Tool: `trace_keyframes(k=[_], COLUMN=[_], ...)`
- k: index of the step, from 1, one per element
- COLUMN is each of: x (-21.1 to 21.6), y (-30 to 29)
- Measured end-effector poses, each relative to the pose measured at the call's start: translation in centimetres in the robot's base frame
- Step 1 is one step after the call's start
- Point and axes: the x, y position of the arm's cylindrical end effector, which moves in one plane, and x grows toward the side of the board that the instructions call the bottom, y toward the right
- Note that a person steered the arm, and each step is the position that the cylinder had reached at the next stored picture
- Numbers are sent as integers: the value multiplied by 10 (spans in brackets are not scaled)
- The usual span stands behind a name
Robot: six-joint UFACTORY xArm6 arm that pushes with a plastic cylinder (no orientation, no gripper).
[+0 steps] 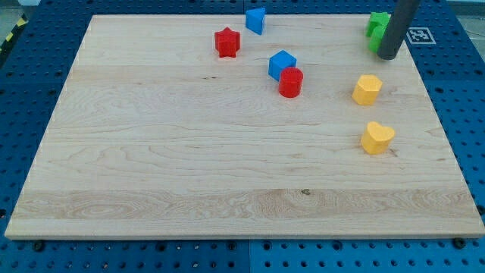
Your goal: Push the yellow hexagon slightly up
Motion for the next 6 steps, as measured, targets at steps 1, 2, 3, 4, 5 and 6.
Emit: trace_keyframes(k=[1,2,3,4,5,6], x=[13,58,96,137,148,140], y=[13,45,68,63,26,-13])
